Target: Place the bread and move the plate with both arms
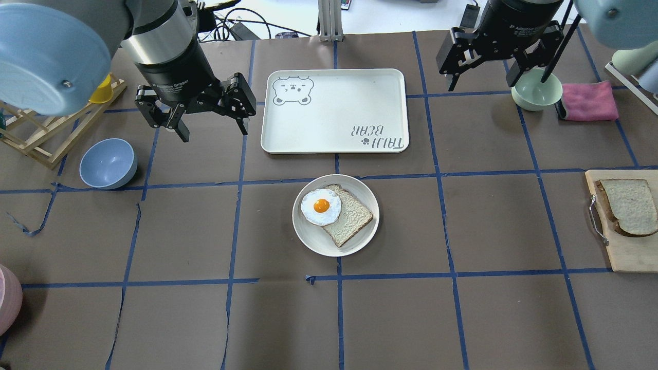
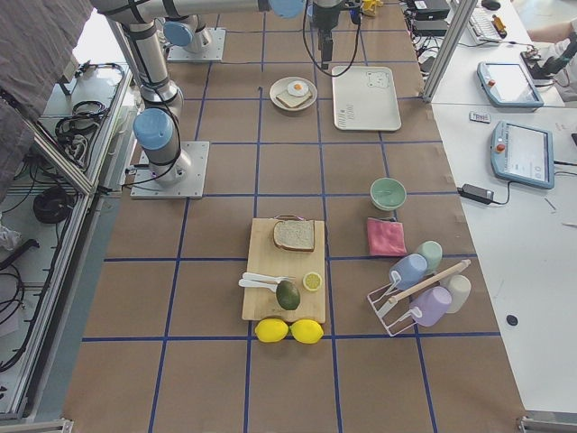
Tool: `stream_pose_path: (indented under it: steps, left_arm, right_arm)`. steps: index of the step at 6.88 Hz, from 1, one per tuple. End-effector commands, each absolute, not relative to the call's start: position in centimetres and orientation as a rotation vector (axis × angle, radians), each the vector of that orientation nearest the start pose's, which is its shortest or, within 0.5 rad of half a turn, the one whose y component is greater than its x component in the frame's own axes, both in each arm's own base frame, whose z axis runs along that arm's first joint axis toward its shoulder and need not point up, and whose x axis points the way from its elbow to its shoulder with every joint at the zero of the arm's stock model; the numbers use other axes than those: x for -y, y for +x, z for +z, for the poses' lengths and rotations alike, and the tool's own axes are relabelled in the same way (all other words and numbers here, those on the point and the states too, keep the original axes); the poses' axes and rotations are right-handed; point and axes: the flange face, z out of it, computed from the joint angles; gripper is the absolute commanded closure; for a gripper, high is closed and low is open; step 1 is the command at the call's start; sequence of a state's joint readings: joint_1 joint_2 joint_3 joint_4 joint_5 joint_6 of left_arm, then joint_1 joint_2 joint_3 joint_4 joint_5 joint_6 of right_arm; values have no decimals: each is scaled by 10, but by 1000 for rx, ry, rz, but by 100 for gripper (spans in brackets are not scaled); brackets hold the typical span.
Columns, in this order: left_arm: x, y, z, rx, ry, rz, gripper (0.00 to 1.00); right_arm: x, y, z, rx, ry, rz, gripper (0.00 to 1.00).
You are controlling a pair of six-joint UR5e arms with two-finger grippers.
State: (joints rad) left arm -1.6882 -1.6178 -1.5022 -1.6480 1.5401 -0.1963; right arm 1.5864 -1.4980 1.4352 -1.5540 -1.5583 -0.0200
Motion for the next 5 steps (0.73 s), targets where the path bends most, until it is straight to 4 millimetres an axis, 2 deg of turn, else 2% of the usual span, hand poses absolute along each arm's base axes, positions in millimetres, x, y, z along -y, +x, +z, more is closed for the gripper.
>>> stream_pose_path:
  steps: [1,5]
  left_arm:
    - [487,-195,488,-3159,-125,99,0]
    - [488,-195,488,-3159,-118,99,0]
  right_arm:
    - [524,143,515,-3128,-56,-70,0]
    - [525,138,518,-3140,-63,-82,0]
